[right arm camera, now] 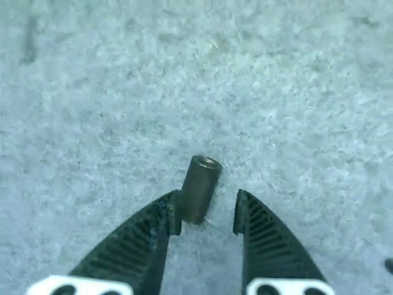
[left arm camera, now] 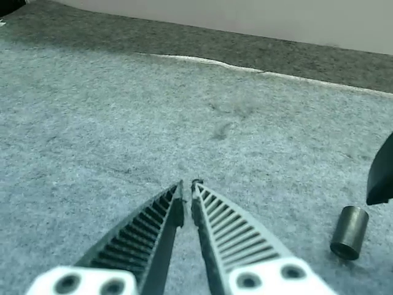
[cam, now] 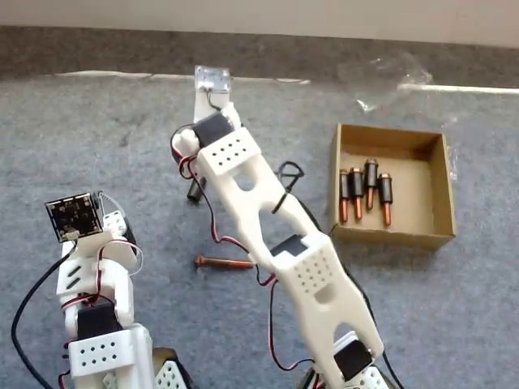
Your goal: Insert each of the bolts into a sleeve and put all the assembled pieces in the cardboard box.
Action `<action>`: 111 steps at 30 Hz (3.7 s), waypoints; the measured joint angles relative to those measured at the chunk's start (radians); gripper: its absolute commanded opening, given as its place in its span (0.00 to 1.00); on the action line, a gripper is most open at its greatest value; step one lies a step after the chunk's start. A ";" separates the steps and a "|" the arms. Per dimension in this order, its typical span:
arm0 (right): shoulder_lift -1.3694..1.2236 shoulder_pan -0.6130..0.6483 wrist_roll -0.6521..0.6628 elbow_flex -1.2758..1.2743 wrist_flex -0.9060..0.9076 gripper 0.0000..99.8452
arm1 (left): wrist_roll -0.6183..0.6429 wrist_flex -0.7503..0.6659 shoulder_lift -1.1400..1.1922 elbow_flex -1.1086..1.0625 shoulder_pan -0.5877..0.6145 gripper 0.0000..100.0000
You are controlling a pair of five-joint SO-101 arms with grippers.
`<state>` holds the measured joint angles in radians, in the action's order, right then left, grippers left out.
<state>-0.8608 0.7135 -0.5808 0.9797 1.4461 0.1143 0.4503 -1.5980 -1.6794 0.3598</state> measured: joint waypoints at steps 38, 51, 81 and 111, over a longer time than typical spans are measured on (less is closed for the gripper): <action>-0.206 0.000 -0.221 0.230 0.000 0.12 | 0.000 0.000 0.000 0.000 0.000 0.04; -0.285 0.000 -0.278 0.247 0.000 0.12 | 0.000 0.000 0.000 0.000 0.000 0.04; -0.296 -0.018 0.051 0.509 0.261 0.00 | 0.000 0.000 0.000 0.000 0.000 0.04; -0.014 -0.213 0.402 0.290 0.299 0.00 | 0.000 0.000 0.000 0.000 0.000 0.04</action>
<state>-0.8746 0.5002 -0.1788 1.2697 1.7453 0.1143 0.4503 -1.5980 -1.6794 0.3598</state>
